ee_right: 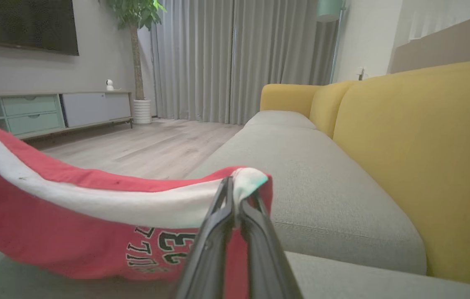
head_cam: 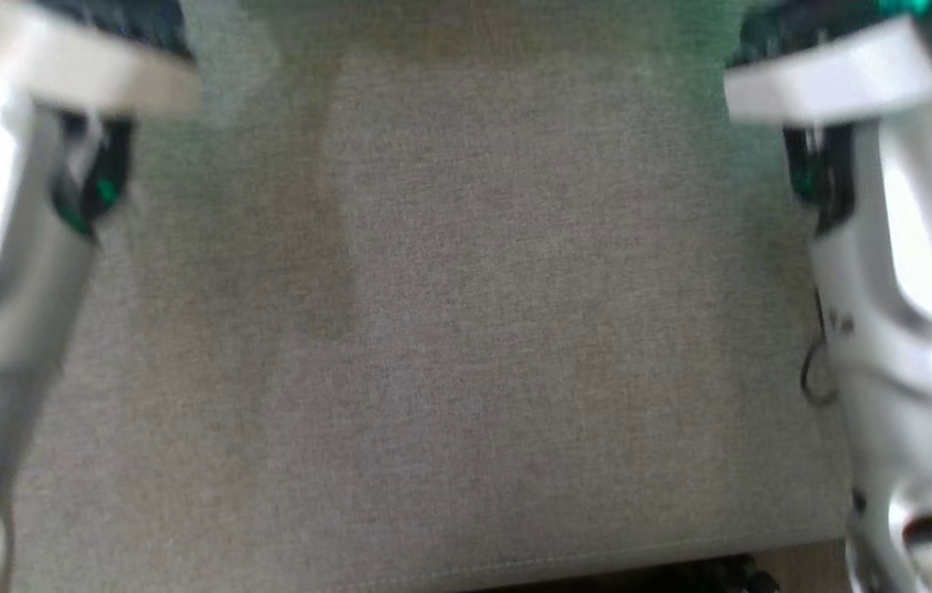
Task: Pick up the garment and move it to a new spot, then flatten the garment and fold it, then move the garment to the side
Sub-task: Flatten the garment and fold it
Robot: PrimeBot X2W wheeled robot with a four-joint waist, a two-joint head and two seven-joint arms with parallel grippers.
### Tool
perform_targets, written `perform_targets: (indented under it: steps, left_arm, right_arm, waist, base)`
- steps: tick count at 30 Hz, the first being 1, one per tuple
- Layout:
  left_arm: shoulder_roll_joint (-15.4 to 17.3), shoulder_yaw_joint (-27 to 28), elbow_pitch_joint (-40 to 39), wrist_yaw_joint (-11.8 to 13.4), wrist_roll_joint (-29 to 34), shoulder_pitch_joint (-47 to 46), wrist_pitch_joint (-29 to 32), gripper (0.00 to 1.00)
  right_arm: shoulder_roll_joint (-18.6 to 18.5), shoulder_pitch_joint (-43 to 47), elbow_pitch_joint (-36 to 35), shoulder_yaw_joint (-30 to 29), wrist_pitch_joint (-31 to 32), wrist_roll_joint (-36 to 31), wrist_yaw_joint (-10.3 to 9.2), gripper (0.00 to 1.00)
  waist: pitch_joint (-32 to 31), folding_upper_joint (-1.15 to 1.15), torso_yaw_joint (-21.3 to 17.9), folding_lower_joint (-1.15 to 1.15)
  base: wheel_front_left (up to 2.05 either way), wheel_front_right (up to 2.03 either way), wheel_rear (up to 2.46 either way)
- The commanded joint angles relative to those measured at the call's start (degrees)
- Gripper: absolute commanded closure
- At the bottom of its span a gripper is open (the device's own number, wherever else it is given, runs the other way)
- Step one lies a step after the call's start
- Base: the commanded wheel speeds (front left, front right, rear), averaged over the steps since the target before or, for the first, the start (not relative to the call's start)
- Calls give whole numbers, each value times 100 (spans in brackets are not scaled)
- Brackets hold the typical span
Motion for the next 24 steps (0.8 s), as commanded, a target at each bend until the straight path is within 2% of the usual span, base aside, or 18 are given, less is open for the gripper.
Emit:
perform_targets:
  steps: [1, 2, 5, 16, 20, 24]
  left_arm:
    - [256, 192, -315, -22, -59, 186, -68, 100]
    - [256, 192, -315, -22, -59, 186, -68, 100]
    - [257, 229, -651, 2, -135, 922, -112, 100]
    - [39, 265, -1808, 387, -284, 3729, -135, 100]
    - [98, 109, -2241, 512, -267, 4646, -136, 100]
    - [179, -34, -2765, 791, -236, 5367, -91, 100]
  right_arm:
    - [117, 334, -407, -21, -57, 110, 21, 100]
    - [117, 334, -407, -21, -57, 110, 21, 100]
    - [117, 1057, -832, -111, -59, 238, 21, 100]
    - [118, 3566, -1663, -496, -35, 466, 21, 100]
    - [118, 4314, -2115, -654, 215, 429, 21, 100]
    - [118, 5014, -2632, -854, 578, 477, 21, 100]
  waist:
    - [-158, 0, 15, 1]
    - [-158, 0, 15, 1]
    - [-435, 0, 4, 1]
    - [-1930, 0, -224, 1]
    - [-2399, 0, -254, 1]
    - [-2672, 0, -167, 1]
  base:
    - [0, 0, 0]
    - [0, 0, 0]
    - [0, 0, 0]
    - [0, 0, 0]
    - [0, 0, 0]
    - [0, 0, 0]
